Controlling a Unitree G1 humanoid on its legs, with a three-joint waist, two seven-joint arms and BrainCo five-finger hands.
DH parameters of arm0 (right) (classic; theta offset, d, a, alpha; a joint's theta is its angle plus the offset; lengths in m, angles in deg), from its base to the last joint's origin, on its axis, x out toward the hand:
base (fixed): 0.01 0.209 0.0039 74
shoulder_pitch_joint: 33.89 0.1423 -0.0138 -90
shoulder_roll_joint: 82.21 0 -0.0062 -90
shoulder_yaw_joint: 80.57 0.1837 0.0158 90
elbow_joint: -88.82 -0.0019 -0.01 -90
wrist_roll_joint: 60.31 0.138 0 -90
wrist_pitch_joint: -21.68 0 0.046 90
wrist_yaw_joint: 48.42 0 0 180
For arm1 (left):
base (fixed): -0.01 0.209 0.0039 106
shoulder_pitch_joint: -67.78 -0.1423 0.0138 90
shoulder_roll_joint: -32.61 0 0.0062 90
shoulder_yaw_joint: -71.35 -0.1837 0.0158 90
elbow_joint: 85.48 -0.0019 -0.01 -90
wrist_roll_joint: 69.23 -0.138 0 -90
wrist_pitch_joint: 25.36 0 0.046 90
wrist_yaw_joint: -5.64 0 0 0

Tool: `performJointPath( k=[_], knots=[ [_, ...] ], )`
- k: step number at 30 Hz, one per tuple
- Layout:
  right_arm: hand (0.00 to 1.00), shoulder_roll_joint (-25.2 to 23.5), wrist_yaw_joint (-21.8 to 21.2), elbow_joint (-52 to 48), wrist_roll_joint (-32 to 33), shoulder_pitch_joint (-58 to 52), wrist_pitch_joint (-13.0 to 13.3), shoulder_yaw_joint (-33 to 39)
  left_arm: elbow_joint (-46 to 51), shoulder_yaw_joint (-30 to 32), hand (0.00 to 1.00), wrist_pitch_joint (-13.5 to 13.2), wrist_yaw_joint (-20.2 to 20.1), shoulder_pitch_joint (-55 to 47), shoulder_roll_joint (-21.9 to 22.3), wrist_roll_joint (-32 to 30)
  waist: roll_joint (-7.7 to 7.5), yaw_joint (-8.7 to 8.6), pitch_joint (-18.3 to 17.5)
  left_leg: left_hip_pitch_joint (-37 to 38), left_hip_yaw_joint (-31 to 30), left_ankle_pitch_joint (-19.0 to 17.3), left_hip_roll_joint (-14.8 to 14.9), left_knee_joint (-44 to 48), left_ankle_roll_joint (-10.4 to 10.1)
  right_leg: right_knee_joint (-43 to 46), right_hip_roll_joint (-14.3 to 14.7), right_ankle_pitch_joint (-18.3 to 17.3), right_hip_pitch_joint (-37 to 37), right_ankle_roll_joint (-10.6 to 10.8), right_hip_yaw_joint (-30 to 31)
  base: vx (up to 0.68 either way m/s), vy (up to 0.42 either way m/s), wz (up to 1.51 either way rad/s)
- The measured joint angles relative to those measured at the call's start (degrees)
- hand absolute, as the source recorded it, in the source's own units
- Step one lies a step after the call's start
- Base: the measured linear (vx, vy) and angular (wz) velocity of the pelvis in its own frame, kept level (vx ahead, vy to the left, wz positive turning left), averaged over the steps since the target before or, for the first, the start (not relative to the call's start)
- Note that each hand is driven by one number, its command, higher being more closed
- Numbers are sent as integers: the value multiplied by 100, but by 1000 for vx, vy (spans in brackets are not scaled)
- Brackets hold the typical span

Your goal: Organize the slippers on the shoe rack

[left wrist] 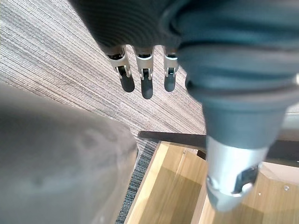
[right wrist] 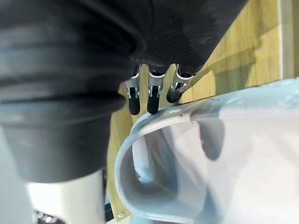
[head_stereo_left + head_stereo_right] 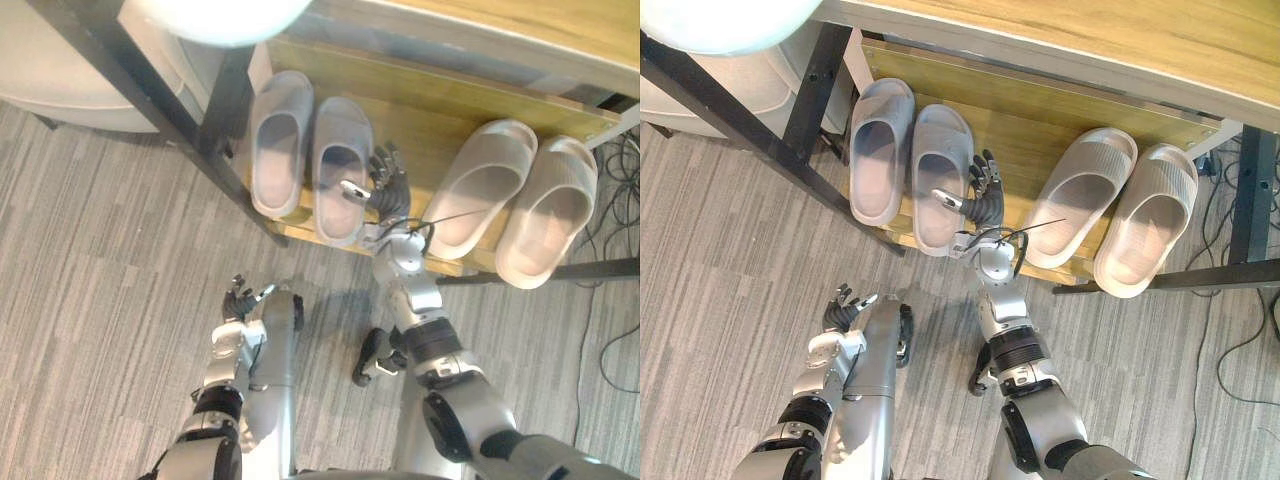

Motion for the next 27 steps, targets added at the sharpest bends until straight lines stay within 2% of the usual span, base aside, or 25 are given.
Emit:
performJointPath(
  k=[9, 15, 20, 27],
  knots=[
    [0, -8, 221, 287, 855, 322, 126, 90, -4, -8, 0, -9, 4, 0, 5, 4, 2, 12, 1, -2, -37, 27, -1, -24, -45, 1, -2, 15, 0, -34, -40, 3, -7, 0],
    [0, -167, 393, 712, 1335, 832, 268, 488, 6, -183, 0, -61, 62, 17, 29, 15, 19, 139, 10, -8, -62, 46, -19, -35, -60, 18, -5, 13, 2, -43, -56, 0, 0, 2],
    [0, -187, 457, 733, 1728, 922, 393, 622, 8, -251, 0, -64, 118, 50, 63, 18, 112, 194, 64, -14, -89, 62, -28, -35, -74, 32, -10, 10, 7, -47, -79, 0, 0, 0],
    [0, -205, 468, 749, 1755, 972, 416, 627, 12, -273, 0, -64, 126, 63, 81, 15, 146, 207, 82, -14, -134, 86, -32, -34, -117, 69, -13, -8, 11, -82, -120, 0, -6, 0]
  ],
)
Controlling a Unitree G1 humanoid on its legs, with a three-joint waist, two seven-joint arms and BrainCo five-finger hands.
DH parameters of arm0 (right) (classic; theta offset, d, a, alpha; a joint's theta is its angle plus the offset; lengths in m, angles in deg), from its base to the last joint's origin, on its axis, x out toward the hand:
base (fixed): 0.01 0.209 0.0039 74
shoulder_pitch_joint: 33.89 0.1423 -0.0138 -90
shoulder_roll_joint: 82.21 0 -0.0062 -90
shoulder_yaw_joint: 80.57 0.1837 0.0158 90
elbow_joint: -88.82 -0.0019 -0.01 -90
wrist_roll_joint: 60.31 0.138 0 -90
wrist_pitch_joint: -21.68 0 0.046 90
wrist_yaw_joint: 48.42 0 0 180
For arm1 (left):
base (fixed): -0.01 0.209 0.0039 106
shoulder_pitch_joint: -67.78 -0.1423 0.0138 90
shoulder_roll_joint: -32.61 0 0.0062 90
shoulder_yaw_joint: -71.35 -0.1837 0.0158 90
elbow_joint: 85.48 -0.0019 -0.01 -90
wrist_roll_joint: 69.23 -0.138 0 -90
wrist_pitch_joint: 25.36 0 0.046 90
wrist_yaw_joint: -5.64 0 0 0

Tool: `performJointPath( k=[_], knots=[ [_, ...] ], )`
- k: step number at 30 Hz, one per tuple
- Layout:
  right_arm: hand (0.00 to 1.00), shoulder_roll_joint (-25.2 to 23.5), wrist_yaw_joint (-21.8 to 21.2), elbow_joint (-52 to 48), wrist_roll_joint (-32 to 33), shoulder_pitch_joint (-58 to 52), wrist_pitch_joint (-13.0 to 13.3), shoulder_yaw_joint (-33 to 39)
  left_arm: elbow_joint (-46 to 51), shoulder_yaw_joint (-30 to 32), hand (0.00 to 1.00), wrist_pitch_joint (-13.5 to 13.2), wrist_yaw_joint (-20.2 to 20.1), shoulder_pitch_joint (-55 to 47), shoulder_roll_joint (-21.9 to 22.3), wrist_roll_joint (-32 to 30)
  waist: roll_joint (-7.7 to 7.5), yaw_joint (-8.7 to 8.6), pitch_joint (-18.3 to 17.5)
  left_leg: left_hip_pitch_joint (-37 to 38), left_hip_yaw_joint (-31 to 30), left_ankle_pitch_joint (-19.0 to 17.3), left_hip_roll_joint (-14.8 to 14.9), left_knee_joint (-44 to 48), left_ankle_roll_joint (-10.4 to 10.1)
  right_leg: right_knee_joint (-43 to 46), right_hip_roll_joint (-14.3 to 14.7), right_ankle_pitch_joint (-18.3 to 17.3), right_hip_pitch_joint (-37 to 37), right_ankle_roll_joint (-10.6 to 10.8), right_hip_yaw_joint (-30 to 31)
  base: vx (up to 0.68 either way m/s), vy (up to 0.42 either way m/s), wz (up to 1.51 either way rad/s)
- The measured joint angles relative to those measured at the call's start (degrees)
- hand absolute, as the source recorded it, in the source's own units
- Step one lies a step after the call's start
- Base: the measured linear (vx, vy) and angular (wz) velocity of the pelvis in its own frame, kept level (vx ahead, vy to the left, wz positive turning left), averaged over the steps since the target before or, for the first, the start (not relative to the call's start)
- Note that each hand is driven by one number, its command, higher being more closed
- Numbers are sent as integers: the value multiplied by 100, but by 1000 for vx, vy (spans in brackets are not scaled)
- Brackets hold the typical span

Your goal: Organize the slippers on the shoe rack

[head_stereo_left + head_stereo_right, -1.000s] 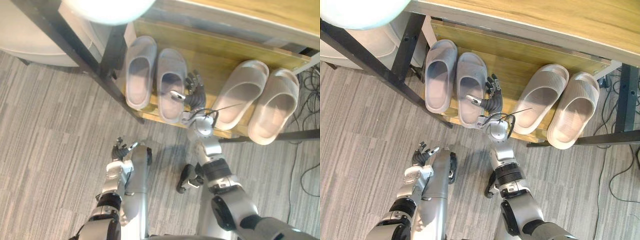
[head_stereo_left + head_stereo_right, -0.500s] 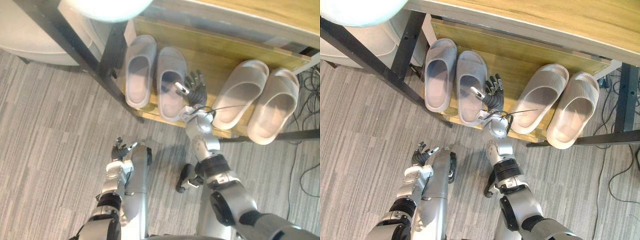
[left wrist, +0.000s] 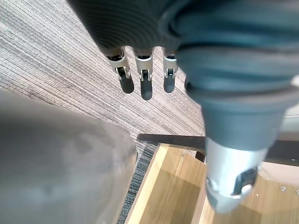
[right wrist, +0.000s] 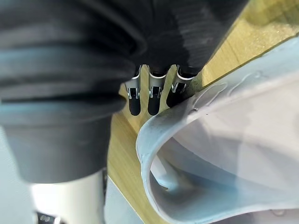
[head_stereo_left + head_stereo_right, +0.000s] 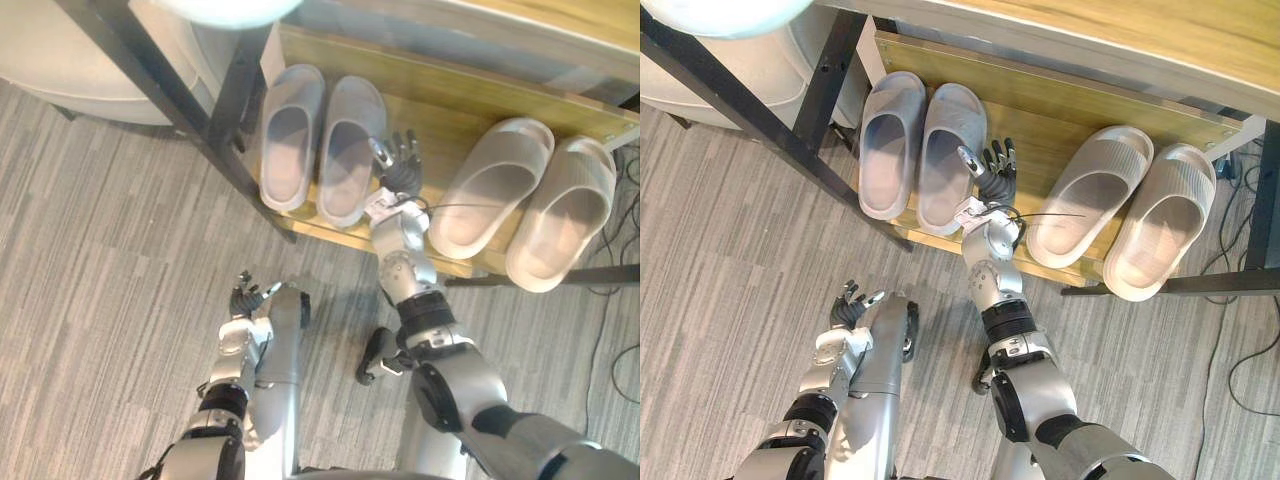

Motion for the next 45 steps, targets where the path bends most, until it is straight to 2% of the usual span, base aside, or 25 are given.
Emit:
performJointPath(
  k=[4, 9, 16, 22, 25, 28, 33, 34, 39, 42, 45],
  knots=[
    [0, 8, 24, -2, -107, 9, -15, 27, 2, 2, 0, 0, 81, 12, 37, -1, 64, 2, 35, 4, -17, 6, 0, 0, -8, 12, 1, -6, 6, -11, -14, -1, -30, 1],
    [0, 16, 135, -149, -750, -145, -180, 42, 4, 9, 0, 3, 94, 6, 54, -1, 76, -5, 41, 32, -14, 14, 0, 0, -4, 11, 2, -7, 38, -10, -13, 4, -22, 0],
    [0, 14, 147, -1321, -1446, -1413, -313, -8, 122, 10, 0, 19, 73, -303, 87, -10, 97, -50, 53, 456, 48, -84, 26, 41, 100, -8, 7, -98, 476, 131, 41, -6, -11, -1],
    [0, 14, 14, -1876, -1838, -2224, -438, -156, 201, 13, 0, 35, -33, -587, 75, -11, 84, -105, 33, 816, 85, -182, 61, 76, 125, -44, 23, -122, 843, 106, 63, -16, -13, -4],
    [0, -19, -134, -2186, -2135, -2663, -490, -276, 213, 10, 0, 43, -65, -772, 76, -21, 80, -132, -85, 1060, 127, -247, 131, 44, 143, -161, 47, -123, 1100, 102, 41, 21, 7, -8],
    [0, 37, -319, -2465, -2487, -3267, -535, -460, 215, -78, 0, 62, -167, -1050, 83, -25, 26, -269, -286, 1556, 201, -277, 132, -203, 147, -477, 62, -99, 1602, 146, 31, 80, 23, -2],
    [0, 98, -675, -3000, -3106, -4378, -546, -531, 277, -629, 0, 57, -305, -1658, 132, -30, -109, -370, -732, 2557, 478, -262, 235, -1051, 244, -1424, 149, 159, 2524, 251, 29, 116, 40, -8],
    [0, 99, -778, -3028, -3266, -4592, -530, -529, 302, -715, 0, 7, -328, -1775, 146, -78, -136, -446, -819, 2763, 558, -226, 273, -1255, 268, -1657, 148, 231, 2741, 250, -12, 111, 37, 6],
    [0, 169, -1144, -2983, -3851, -5353, -523, -516, 294, -1297, 0, -1, -461, -2133, 118, -232, -199, -586, -998, 3698, 880, 7, 318, -2190, 285, -2715, 195, 585, 3615, 415, -53, 141, 68, -4],
    [0, 387, -1364, -2396, -4090, -5559, -422, -509, 16, -1743, 0, -11, -587, -2164, -76, -285, -288, -650, -1162, 4299, 1077, 328, 189, -3113, 316, -3629, 213, 975, 4130, 495, -42, 132, 78, -7],
    [0, 744, -1501, -1232, -4347, -5484, -407, -502, -134, -1929, 0, -28, -686, -2137, -163, -383, -302, -698, -1238, 4804, 1162, 717, 36, -4051, 337, -4587, 277, 1414, 4613, 563, -103, 95, 42, 1]
  ],
)
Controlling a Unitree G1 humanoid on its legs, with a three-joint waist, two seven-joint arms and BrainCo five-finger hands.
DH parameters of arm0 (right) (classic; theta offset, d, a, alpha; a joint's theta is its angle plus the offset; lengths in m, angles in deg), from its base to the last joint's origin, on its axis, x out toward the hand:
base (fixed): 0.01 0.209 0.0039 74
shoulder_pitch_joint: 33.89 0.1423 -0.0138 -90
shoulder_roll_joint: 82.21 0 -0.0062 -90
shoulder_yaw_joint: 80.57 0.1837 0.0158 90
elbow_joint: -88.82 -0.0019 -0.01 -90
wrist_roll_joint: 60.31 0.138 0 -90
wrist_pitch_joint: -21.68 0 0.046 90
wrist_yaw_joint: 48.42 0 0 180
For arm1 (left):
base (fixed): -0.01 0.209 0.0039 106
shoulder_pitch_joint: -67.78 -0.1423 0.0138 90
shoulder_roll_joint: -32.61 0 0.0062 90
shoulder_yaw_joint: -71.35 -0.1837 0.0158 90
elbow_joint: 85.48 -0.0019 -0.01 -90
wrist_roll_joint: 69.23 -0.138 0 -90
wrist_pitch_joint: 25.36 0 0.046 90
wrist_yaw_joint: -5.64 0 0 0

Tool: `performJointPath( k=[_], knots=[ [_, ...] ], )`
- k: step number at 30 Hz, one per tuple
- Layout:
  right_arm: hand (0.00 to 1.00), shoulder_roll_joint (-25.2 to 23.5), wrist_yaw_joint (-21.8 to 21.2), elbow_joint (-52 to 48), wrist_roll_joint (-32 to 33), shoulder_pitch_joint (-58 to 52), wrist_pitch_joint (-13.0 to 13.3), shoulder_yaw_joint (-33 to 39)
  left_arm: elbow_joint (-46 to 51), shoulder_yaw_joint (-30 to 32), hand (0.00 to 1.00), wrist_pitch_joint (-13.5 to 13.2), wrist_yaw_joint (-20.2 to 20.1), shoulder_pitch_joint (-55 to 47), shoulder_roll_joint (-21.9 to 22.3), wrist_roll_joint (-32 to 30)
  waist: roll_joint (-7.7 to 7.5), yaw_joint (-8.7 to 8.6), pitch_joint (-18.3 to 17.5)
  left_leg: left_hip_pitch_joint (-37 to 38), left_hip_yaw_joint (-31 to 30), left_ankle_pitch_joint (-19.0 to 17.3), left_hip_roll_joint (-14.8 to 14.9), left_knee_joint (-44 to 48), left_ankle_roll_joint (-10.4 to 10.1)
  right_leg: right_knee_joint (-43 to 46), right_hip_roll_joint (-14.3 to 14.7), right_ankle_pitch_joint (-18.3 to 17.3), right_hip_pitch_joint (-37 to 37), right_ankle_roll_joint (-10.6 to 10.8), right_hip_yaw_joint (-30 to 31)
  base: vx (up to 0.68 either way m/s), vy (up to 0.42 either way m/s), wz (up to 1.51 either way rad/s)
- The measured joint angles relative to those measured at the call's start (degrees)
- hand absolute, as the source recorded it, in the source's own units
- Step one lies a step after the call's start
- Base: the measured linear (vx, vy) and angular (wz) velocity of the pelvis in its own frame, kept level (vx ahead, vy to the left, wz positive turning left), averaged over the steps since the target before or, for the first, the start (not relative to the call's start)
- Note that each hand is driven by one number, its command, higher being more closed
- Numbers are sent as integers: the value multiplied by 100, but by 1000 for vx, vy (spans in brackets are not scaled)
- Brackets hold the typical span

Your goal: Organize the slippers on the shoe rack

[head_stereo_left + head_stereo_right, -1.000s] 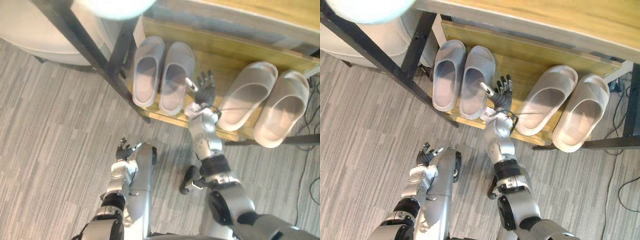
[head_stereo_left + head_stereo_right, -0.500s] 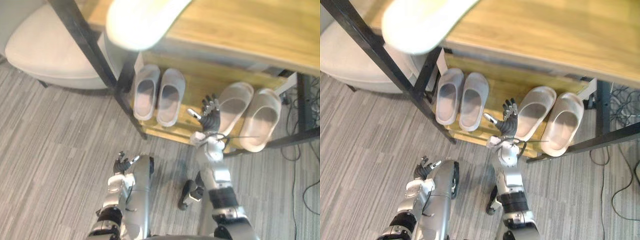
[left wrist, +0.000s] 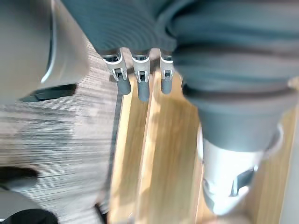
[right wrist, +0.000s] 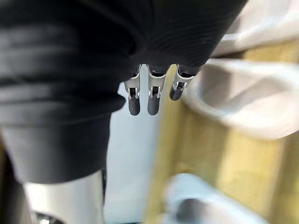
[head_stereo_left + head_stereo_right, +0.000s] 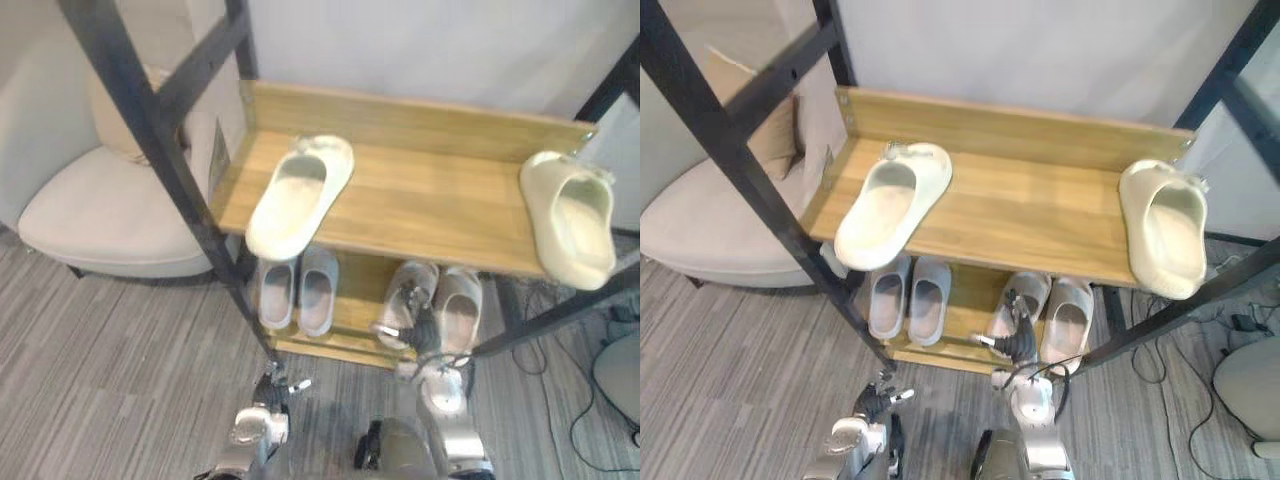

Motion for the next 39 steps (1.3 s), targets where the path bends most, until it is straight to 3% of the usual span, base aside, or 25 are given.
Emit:
performJointPath(
  k=[2, 5, 12, 18, 24, 29, 33, 39],
  knots=[
    [0, 212, -94, 1011, -198, 64, -28, 68, -4, -61, 0, -56, -9, -25, -68, -90, 39, -34, -34, 549, 90, 448, -173, -983, 24, -917, 36, 441, 493, 66, -33, 104, 27, 2],
    [0, 336, -142, 1767, -209, 94, -39, 208, 2, -98, 0, -108, -5, -20, -164, -97, 109, -51, -95, 1074, 175, 904, -338, -1930, 45, -1686, 61, 831, 914, 125, -68, 97, 10, 0],
    [0, 473, -122, 2874, -208, 108, -77, 541, 279, -264, 0, -212, 17, -93, -401, -323, 186, -161, -183, 1666, 20, 1546, -551, -3095, 96, -2406, 71, 1191, 1396, 167, -300, 3, -8, 13],
    [0, 462, -115, 3229, -196, 83, -103, 560, 1709, -554, 0, -250, 36, -491, -430, -474, 207, -201, -201, 2030, -305, 2134, -671, -4023, 175, -2660, 79, 1328, 1533, 193, -547, -87, 6, 23],
    [0, 454, -84, 3414, -196, 21, -91, 659, 3609, -909, 0, -496, 21, -980, -499, -533, 340, -182, -318, 2104, -581, 2198, -777, -4227, 189, -2890, 101, 1341, 1760, 238, -654, -55, 26, 24],
    [0, 440, -83, 3579, -202, 68, -81, 660, 4714, -973, 0, -683, -4, -1330, -597, -523, 348, -156, -387, 2130, -713, 2208, -820, -4226, 174, -3080, 162, 1367, 1928, 243, -634, 8, 6, 16],
    [0, 445, -85, 3708, -205, 101, -66, 575, 5100, -972, 0, -724, -3, -1437, -592, -522, 328, -46, -415, 2214, -727, 2199, -814, -4210, 194, -3226, 205, 1430, 2073, 198, -636, 55, -20, 0],
    [0, 467, -88, 3753, -207, 137, -46, 463, 5858, -917, 0, -831, 12, -1602, -602, -284, 325, -15, -420, 2254, -810, 2202, -798, -4195, 197, -3333, 266, 1457, 2211, 201, -706, 58, -34, 6]
  ],
)
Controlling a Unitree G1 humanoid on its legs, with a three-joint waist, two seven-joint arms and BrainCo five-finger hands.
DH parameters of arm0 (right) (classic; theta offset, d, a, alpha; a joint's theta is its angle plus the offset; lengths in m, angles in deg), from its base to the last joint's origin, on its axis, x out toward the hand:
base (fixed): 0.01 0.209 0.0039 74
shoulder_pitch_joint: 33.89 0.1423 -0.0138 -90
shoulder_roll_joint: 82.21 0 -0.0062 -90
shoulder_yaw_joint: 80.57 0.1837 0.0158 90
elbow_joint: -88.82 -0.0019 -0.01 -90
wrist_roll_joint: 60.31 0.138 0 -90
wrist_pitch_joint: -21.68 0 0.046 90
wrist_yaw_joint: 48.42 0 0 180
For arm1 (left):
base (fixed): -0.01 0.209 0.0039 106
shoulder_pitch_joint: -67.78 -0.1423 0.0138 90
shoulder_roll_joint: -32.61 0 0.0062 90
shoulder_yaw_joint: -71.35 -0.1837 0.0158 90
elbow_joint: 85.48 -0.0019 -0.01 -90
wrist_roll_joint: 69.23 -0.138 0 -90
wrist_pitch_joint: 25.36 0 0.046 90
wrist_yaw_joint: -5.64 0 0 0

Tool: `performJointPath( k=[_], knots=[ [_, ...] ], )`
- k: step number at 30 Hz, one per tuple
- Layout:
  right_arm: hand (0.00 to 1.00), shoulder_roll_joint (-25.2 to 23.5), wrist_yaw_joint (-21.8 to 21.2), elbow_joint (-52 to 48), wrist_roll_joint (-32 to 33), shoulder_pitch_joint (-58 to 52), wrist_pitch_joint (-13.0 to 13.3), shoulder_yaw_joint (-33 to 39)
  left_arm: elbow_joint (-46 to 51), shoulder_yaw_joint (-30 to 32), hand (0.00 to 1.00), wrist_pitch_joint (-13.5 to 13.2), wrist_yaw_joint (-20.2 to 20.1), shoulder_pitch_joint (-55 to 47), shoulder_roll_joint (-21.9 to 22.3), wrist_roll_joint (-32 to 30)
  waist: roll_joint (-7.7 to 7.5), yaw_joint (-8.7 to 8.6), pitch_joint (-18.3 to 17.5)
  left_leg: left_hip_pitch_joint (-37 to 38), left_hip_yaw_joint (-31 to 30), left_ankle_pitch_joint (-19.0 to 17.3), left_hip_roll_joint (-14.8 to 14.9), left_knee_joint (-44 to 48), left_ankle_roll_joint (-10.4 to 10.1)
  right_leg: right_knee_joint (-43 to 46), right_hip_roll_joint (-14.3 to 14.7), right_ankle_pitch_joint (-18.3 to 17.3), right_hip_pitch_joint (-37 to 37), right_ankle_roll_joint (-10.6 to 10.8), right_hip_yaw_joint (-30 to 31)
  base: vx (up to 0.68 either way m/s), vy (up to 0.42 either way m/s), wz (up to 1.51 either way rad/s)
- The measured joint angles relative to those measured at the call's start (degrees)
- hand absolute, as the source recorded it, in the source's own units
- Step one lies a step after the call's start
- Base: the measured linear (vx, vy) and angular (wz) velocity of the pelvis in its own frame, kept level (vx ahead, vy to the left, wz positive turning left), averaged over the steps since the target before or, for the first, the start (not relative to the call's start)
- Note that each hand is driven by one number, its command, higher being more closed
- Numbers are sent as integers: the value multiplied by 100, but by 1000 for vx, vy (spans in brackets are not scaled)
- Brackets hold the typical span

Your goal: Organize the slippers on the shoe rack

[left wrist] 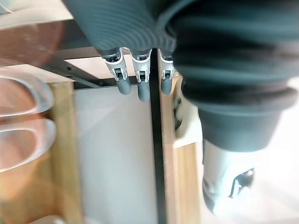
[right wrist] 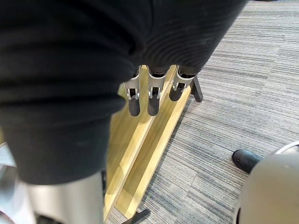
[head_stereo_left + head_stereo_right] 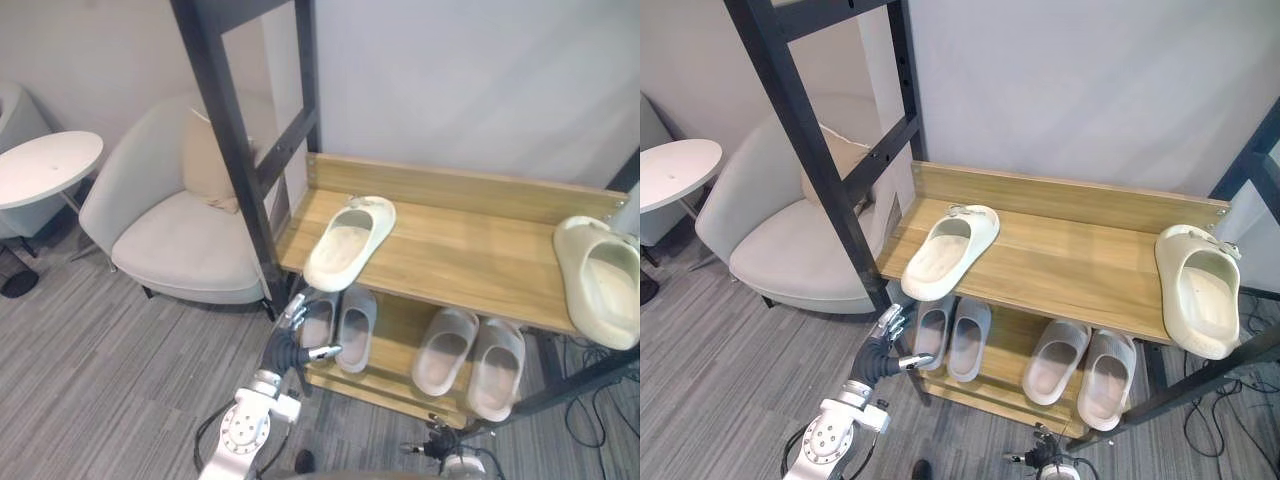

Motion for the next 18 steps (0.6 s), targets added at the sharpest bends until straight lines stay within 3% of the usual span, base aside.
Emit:
performJointPath(
  k=[9, 18],
  knots=[
    [0, -4, -1, 72, -1, 100, 31, -207, 954, 42, 0, -154, 150, -11, 1, 0, -28, 26, 15, 96, -7, -16, -2, -33, 5, -80, 4, -18, 101, -37, 30, -14, 1, -1],
    [0, -4, -67, 136, 0, 95, 31, -372, 999, 45, 0, -148, 83, -215, 7, 128, -69, 53, 5, 63, -44, -40, -11, -35, -5, -78, 1, -40, 80, -1, 25, -24, 4, 1]
  ],
)
